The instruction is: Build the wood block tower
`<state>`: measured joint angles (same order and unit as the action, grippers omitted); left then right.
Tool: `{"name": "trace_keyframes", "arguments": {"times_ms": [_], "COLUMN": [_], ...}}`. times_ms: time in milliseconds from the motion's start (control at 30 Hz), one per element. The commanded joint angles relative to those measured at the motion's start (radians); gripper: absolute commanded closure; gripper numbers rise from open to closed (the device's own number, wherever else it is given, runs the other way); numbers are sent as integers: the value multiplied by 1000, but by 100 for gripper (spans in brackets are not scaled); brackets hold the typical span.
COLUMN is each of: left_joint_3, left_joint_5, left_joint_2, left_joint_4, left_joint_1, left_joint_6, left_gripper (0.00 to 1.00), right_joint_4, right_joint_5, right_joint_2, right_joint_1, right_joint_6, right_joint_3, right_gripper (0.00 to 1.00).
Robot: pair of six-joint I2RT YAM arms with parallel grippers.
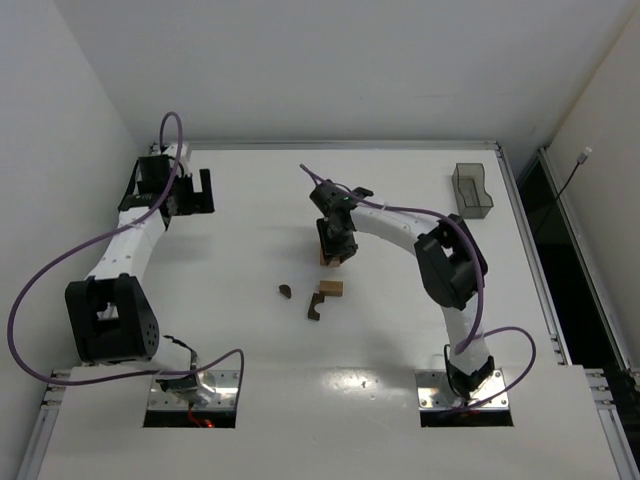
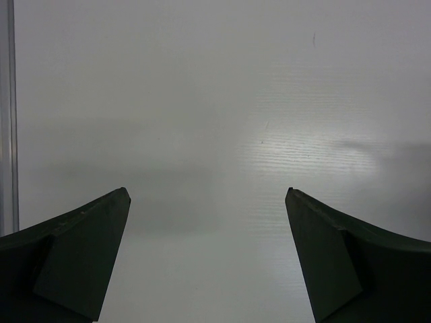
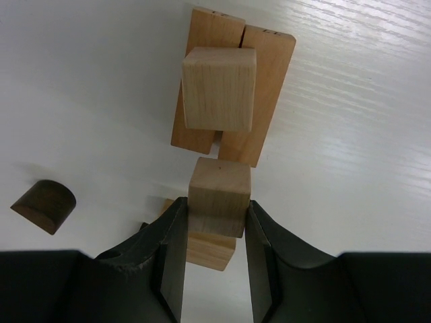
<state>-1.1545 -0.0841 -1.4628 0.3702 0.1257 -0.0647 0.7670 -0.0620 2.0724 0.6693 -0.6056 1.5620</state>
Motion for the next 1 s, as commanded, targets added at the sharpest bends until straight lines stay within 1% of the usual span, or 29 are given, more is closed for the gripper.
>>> {"name": "trace_keyframes", "arguments": {"times_ms": [0, 433, 967], "left_joint_3": [-28, -46, -56], "left_joint_5": [3, 3, 3], "left_joint_2": [-1, -28, -47], "left_joint_4": [-16, -16, -16], "left_joint_1": [-5, -5, -5], "left_joint_6": [-7, -7, 2], "left_gripper": [0, 0, 0], "right_joint_4": [-11, -11, -21], "right_joint_5": [50, 30, 11], "right_joint_2": [5, 66, 94], "right_joint_1": [-7, -16, -34], "right_joint_6": [-11, -20, -11], "right_joint_3": [52, 99, 109], "right_gripper": [100, 100, 100]}}
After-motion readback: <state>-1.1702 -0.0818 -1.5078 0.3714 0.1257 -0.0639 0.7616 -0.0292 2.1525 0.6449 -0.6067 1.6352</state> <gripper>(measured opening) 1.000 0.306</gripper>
